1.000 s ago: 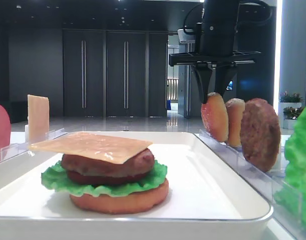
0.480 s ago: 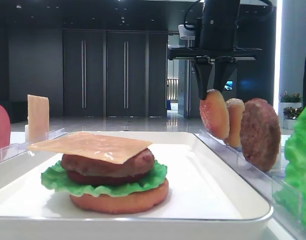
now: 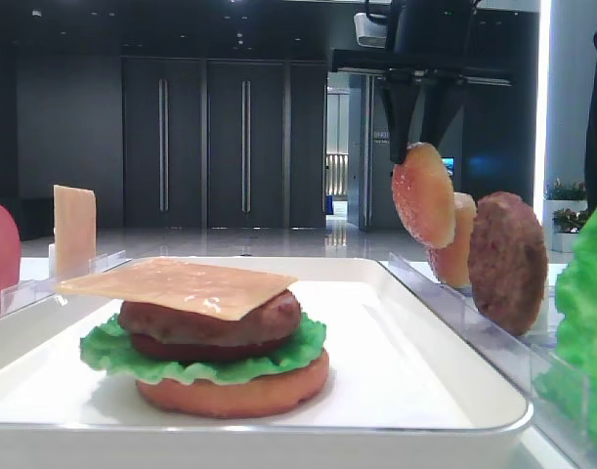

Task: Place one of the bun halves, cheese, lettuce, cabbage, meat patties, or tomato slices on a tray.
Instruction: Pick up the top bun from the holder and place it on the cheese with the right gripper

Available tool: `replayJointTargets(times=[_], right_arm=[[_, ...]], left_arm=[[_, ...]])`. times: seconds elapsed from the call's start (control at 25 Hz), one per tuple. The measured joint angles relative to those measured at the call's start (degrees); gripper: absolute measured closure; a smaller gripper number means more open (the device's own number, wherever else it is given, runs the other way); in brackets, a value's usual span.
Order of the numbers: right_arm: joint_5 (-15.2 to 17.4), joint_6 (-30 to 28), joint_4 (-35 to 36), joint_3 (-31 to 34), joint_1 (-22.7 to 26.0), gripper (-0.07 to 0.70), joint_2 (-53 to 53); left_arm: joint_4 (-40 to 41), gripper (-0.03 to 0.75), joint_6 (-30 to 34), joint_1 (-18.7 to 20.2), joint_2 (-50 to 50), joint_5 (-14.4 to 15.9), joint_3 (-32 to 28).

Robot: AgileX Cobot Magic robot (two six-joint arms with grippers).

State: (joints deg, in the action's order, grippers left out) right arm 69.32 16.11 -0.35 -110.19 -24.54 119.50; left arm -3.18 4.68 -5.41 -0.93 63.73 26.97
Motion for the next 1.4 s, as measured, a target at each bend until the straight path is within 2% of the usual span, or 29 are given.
replayJointTargets(times=[0.32, 0.6, 0.76, 0.88, 1.2, 1.4], right_arm=[[0.75, -1.58, 4.21, 0.00, 0.00, 0.461, -3.40], [0.75, -5.39, 10.53, 0.14, -0.32, 0.461, -5.46], [0.69, -7.23, 13.08, 4.12, -1.17, 0.462, -10.32], [0.56, -10.19, 19.60, 10.13, -1.35, 0.462, -14.92], [-5.42, -22.81, 39.43, 22.29, -1.35, 0.465, -23.29], [-10.37, -34.75, 53.55, 32.18, -1.35, 0.465, -26.97]], left_arm=[[0.00, 0.307, 0.00, 0.00, 0.00, 0.00, 0.00], [0.00, 0.307, 0.00, 0.00, 0.00, 0.00, 0.00], [0.00, 0.307, 0.00, 0.00, 0.00, 0.00, 0.00], [0.00, 0.307, 0.00, 0.00, 0.00, 0.00, 0.00], [0.00, 0.307, 0.00, 0.00, 0.00, 0.00, 0.00], [0.00, 0.307, 0.00, 0.00, 0.00, 0.00, 0.00]])
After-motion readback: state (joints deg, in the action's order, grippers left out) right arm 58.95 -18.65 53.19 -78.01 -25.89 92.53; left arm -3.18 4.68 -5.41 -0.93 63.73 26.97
